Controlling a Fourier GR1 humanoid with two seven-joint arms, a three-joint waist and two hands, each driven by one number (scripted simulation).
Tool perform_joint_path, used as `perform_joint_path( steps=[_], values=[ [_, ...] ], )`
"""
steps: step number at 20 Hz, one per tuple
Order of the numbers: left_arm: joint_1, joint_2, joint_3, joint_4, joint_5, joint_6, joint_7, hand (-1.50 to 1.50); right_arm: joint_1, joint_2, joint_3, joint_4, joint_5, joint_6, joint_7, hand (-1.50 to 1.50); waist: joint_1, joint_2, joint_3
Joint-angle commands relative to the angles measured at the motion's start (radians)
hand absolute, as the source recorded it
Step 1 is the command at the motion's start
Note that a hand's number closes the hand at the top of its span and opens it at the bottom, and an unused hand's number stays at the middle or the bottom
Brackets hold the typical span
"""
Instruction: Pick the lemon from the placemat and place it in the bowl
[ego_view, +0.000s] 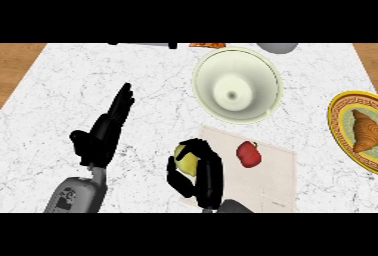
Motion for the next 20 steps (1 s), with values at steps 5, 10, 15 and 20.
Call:
perform_joint_path(
  steps=[5, 10, 15, 20],
  values=[
    [0.009, -0.013, 0.0, 0.024, -0.006, 0.008, -0.006, 0.0, -0.516, 0.006, 0.027, 0.09, 0.029, 0.05, 0.317, 1.5, -0.008, -0.014, 0.003],
    [-0.041, 0.007, 0.041, 0.048, 0.016, -0.006, 0.024, 0.0, -0.775, 0.006, -0.013, 0.169, 0.11, 0.118, 0.557, 1.5, -0.03, -0.025, 0.001],
    [0.003, 0.004, 0.022, 0.038, -0.011, 0.004, -0.011, 0.0, -1.005, 0.006, -0.005, 0.238, 0.166, 0.249, 0.837, 1.5, -0.034, -0.024, 0.002],
    [0.015, -0.001, 0.025, 0.007, -0.009, 0.01, -0.004, 0.0, -1.177, 0.006, -0.021, 0.294, 0.185, 0.332, 1.026, 1.5, -0.036, -0.018, 0.004]
  ],
)
